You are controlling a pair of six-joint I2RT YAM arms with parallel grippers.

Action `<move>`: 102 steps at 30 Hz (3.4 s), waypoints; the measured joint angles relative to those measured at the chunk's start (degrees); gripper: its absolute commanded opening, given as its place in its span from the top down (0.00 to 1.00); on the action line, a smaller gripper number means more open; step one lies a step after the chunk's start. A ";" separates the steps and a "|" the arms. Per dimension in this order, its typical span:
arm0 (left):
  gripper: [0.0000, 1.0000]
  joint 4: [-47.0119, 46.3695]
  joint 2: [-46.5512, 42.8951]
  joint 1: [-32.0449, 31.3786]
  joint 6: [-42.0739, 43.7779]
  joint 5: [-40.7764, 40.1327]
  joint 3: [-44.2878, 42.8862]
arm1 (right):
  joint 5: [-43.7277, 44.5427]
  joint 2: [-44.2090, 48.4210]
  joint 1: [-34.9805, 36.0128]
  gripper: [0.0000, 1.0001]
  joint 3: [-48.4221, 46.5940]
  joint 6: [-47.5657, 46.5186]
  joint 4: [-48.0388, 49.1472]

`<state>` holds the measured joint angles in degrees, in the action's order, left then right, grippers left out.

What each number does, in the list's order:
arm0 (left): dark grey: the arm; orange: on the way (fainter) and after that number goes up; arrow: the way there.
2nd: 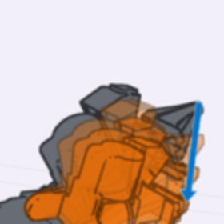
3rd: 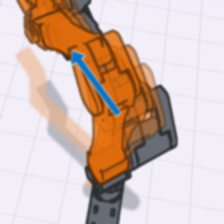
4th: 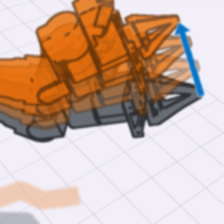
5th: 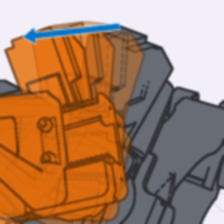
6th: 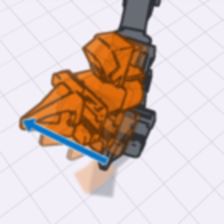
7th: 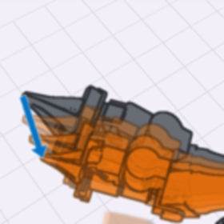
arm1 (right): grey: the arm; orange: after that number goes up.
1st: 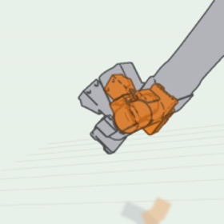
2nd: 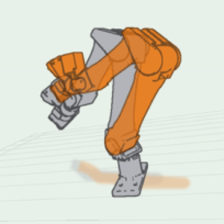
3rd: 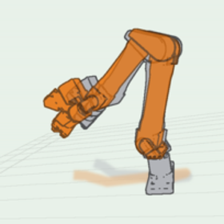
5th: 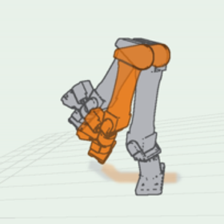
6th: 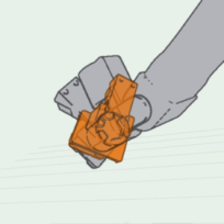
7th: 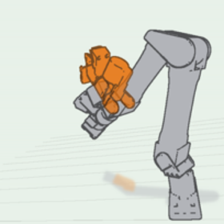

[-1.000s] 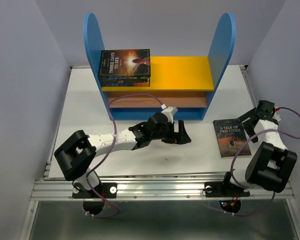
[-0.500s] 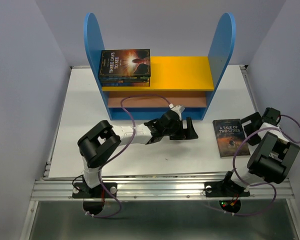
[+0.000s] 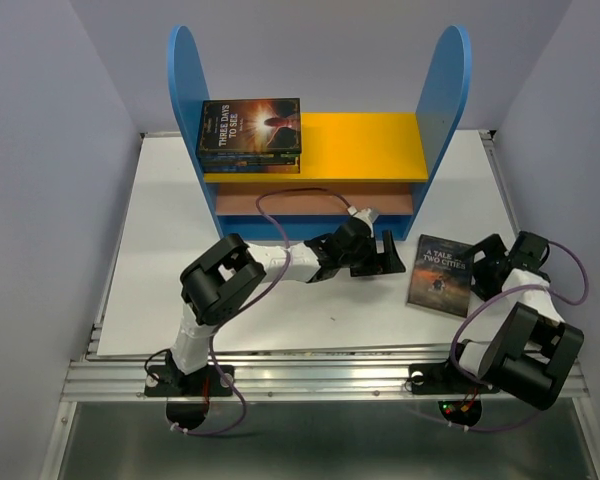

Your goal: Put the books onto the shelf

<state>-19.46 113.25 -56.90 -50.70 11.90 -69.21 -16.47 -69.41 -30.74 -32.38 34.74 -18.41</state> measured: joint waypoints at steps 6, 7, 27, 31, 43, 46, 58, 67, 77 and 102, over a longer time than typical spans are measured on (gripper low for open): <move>0.10 0.04 4.66 -0.35 0.79 -1.03 -3.89 | -2.40 2.45 0.90 0.02 2.25 -0.04 -1.11; 0.11 0.13 5.27 -0.59 0.81 -0.92 -4.85 | -2.73 2.47 1.05 0.02 2.36 -0.07 -1.38; 0.65 12.20 16.33 -4.68 6.88 -3.74 -21.88 | -7.58 9.49 0.70 0.05 3.28 -0.37 -1.70; 0.67 14.10 16.35 -4.66 6.82 -4.02 -22.69 | -10.99 10.01 0.61 0.14 3.28 0.13 0.48; 0.69 17.38 16.48 -4.66 6.75 -3.98 -24.39 | -14.47 7.98 2.84 0.33 3.15 -0.04 3.30; 0.69 17.59 16.72 -4.66 6.78 -3.87 -24.74 | -12.74 7.43 4.24 0.36 3.15 -1.09 1.62; 0.71 16.98 17.44 -4.63 7.13 -2.71 -25.77 | -5.86 10.95 6.93 0.99 4.85 -2.99 -4.90; 0.21 12.46 13.68 -4.98 6.80 1.46 -19.04 | -2.27 18.05 7.96 0.99 0.66 -2.60 -15.30; 0.01 9.79 -9.68 -5.42 9.20 4.94 -9.03 | -6.64 23.93 8.02 0.99 -16.41 -4.13 -27.30; 0.06 -1.31 -27.17 3.04 11.52 22.34 11.54 | -42.58 31.89 17.49 0.99 -15.17 1.66 -20.02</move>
<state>-20.78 86.08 -53.87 -39.18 34.24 -57.67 -59.05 -37.52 -13.26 -47.55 36.40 -38.44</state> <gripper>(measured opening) 0.989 0.261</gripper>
